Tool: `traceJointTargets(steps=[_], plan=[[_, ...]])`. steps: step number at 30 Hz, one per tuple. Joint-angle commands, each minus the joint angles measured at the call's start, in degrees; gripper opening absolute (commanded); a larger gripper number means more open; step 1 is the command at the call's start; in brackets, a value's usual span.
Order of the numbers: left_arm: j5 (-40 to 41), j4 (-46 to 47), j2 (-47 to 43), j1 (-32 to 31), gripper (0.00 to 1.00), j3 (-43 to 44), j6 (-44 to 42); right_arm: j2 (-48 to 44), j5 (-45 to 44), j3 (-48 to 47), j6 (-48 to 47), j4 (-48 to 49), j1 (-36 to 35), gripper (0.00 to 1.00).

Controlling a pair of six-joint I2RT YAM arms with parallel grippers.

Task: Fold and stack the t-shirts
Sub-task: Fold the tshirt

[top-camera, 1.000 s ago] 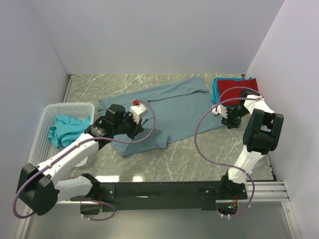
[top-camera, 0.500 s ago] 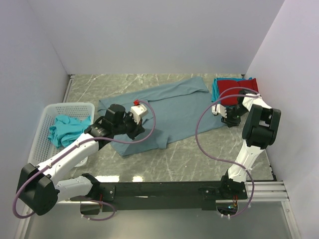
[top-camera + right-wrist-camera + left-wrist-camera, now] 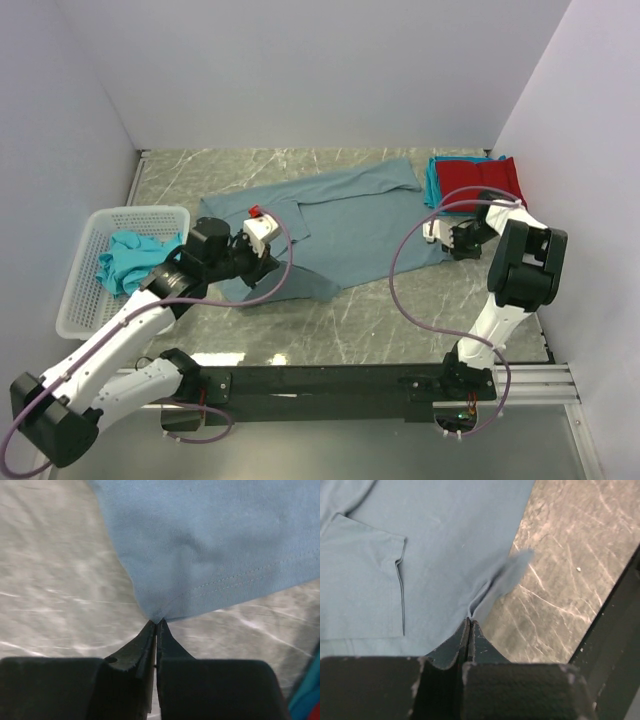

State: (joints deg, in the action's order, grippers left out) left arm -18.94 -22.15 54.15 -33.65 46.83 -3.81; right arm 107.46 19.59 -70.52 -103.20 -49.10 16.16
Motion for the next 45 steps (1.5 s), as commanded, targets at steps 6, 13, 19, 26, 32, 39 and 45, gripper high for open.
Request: traceJointTargets(steps=[6,13,19,26,32,39,45], plan=[[-2.76,-7.11,-6.16,-0.36,0.01,3.26,0.04,-4.80,-0.44,7.59,-0.60,-0.38,0.53,0.02],[-4.97,-10.63,-8.62,-0.28,0.01,3.80,-0.67,-10.07,-0.43,13.90,-0.95,-0.29,0.80,0.00],[-5.93,-10.99,-10.38,-0.36,0.01,3.45,-0.67,-15.61,-1.75,17.96,-0.69,0.15,1.59,0.00],[0.72,-4.85,-9.51,-0.28,0.01,2.57,0.21,-13.77,-0.09,11.21,5.63,-1.34,1.68,0.00],[7.50,2.63,-4.95,-0.10,0.01,5.37,-0.23,-10.43,2.99,3.03,11.52,-3.90,1.24,0.00],[9.71,13.00,2.97,2.88,0.01,9.23,-0.58,-6.74,5.98,-2.68,22.33,-1.97,-2.27,0.00],[9.98,16.17,10.35,7.63,0.01,15.47,0.82,-2.52,3.88,-7.25,30.07,0.41,-3.94,0.00]])
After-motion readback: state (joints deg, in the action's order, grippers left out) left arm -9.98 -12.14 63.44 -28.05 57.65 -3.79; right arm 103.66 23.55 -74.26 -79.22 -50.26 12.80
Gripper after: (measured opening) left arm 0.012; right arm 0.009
